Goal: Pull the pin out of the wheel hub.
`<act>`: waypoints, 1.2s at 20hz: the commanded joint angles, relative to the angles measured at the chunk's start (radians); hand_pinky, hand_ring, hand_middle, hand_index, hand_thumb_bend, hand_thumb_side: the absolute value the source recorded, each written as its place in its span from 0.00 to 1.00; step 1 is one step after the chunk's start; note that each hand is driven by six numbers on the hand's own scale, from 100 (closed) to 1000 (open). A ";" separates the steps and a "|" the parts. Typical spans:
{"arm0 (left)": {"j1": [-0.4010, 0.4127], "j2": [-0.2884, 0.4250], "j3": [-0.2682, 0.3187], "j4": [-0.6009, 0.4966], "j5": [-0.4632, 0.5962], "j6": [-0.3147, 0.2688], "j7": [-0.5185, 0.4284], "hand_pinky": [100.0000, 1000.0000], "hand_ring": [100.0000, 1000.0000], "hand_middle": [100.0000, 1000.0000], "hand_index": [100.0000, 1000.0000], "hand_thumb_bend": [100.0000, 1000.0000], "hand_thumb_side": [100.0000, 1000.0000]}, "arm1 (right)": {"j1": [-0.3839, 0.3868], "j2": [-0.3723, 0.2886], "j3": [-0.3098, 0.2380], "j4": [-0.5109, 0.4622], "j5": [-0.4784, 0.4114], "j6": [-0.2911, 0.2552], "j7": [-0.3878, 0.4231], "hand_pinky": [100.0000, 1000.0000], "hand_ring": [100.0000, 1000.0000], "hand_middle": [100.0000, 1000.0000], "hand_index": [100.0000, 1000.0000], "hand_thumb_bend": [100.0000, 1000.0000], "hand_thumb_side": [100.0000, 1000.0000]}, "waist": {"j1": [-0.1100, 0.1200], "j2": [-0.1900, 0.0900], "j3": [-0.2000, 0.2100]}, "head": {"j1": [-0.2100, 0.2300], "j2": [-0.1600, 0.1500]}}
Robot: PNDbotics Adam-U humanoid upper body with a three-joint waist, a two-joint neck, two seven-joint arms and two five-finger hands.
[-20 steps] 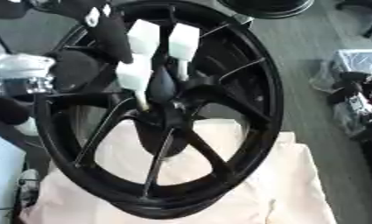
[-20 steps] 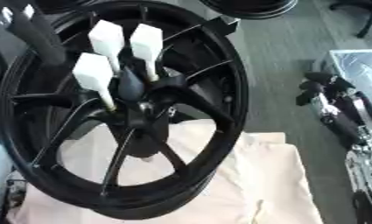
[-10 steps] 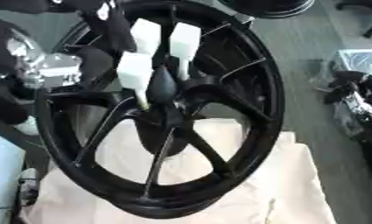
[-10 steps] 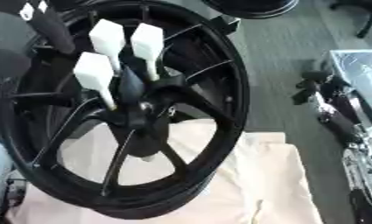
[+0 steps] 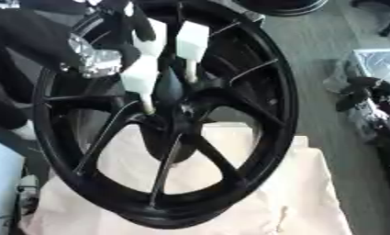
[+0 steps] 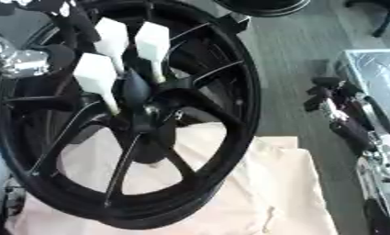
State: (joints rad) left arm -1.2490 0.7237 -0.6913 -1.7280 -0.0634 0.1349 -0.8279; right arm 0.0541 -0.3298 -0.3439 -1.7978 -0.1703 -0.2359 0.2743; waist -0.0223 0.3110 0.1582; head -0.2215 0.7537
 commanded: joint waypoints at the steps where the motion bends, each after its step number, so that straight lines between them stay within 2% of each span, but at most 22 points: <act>1: -0.019 0.003 0.004 0.005 -0.011 -0.001 0.002 0.82 0.68 0.74 0.86 0.00 0.75 | -0.004 -0.015 -0.004 -0.008 0.003 0.000 0.005 0.51 0.51 0.55 0.73 0.00 0.41 | 0.000 -0.013 -0.002 | 0.001 -0.009; 6: -0.017 0.002 0.005 0.011 -0.028 -0.005 -0.005 0.82 0.68 0.77 0.86 0.00 0.72 | -0.005 -0.013 -0.004 -0.006 0.005 0.001 0.006 0.51 0.51 0.55 0.73 0.00 0.41 | 0.000 -0.012 -0.003 | 0.001 -0.010; 9: -0.013 0.003 0.003 0.014 -0.040 -0.008 -0.020 0.82 0.69 0.77 0.86 0.00 0.63 | -0.006 -0.010 -0.004 -0.005 0.006 0.001 0.008 0.51 0.51 0.55 0.73 0.00 0.41 | -0.001 -0.009 -0.003 | 0.001 -0.009; 13: -0.008 0.005 0.003 0.016 -0.053 -0.008 -0.047 0.83 0.72 0.78 0.86 0.00 0.38 | -0.007 -0.007 -0.004 -0.001 0.010 0.002 0.010 0.51 0.51 0.55 0.73 0.00 0.41 | -0.003 -0.006 -0.003 | 0.001 -0.007; 14: -0.007 0.006 0.004 0.015 -0.057 -0.010 -0.051 0.83 0.72 0.78 0.86 0.00 0.26 | -0.008 -0.006 -0.003 0.000 0.010 0.002 0.010 0.51 0.51 0.55 0.73 0.00 0.41 | -0.003 -0.006 -0.003 | 0.001 -0.007; 16: -0.005 0.006 0.006 0.016 -0.066 -0.014 -0.057 0.85 0.73 0.78 0.86 0.00 0.16 | -0.008 -0.004 -0.003 0.001 0.011 0.003 0.012 0.51 0.51 0.55 0.73 0.00 0.41 | -0.003 -0.005 -0.003 | 0.001 -0.007; 24: 0.004 0.004 0.007 0.027 -0.093 -0.002 -0.054 0.84 0.72 0.76 0.85 0.00 0.17 | -0.008 0.002 -0.003 0.004 0.017 0.002 0.015 0.51 0.51 0.55 0.73 0.00 0.41 | -0.005 -0.002 -0.005 | 0.001 -0.007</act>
State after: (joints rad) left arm -1.2319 0.7152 -0.6991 -1.6999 -0.1508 0.1284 -0.8827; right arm 0.0485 -0.3162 -0.3437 -1.7857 -0.1606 -0.2317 0.2853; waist -0.0276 0.3245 0.1547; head -0.2215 0.7535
